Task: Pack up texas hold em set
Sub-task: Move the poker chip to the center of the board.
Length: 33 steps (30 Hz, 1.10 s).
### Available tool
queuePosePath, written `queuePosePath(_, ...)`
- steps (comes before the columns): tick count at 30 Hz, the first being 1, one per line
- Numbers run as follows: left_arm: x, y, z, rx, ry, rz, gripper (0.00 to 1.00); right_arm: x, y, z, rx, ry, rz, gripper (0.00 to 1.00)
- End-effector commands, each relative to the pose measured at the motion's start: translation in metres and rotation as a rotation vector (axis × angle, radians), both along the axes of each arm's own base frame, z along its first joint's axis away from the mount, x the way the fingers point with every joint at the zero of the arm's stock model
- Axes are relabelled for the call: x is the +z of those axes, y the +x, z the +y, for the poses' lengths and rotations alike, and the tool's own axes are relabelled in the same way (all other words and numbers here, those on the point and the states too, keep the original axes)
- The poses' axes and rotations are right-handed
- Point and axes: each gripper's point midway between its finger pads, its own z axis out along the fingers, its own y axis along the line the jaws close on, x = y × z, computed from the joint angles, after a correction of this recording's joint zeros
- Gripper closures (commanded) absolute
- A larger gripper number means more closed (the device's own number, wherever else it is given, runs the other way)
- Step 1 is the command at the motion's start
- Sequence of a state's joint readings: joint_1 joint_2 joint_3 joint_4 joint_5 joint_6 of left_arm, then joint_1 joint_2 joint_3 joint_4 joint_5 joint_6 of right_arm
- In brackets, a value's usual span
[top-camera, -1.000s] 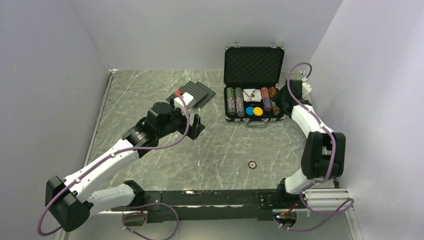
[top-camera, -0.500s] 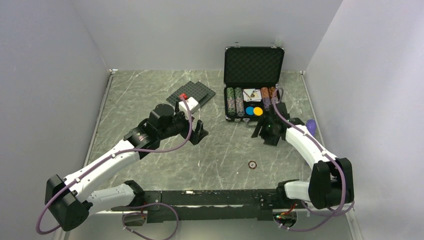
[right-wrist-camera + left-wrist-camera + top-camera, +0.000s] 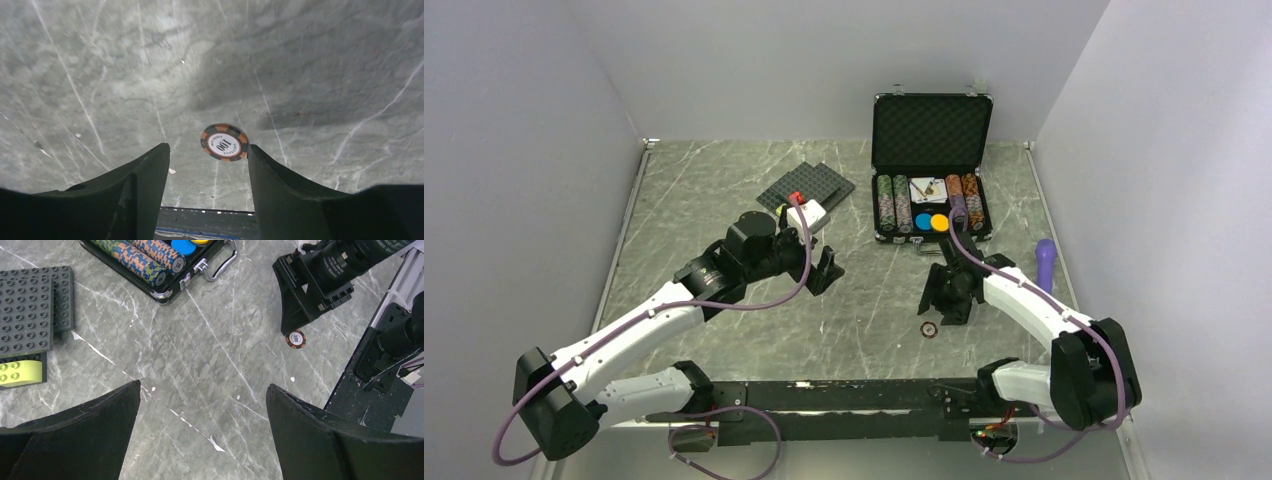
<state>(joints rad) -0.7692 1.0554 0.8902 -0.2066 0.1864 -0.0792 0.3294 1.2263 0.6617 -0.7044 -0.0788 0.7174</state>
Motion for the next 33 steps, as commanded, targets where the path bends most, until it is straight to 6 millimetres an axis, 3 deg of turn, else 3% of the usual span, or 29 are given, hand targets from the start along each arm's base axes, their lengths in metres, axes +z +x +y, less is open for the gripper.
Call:
queuePosePath(1, 0.017, -0.001, -0.001, -0.010, -0.031, -0.051, 0.01, -0.002, -0.015, 0.001, -0.024, -0.005, 0.028, 0.39)
queuePosePath(10, 0.016, -0.002, -0.001, -0.011, -0.026, -0.046, 0.01, -0.016, -0.028, 0.002, -0.012, -0.007, 0.054, 0.45)
queuePosePath(21, 0.014, -0.003, -0.003, -0.014, -0.022, -0.047, 0.01, -0.021, -0.013, 0.001, -0.009, -0.038, 0.011, 0.44)
queuePosePath(33, 0.011, -0.003, -0.003, -0.012, -0.010, -0.046, 0.00, -0.029, -0.018, 0.021, 0.049, -0.010, 0.038, 0.47)
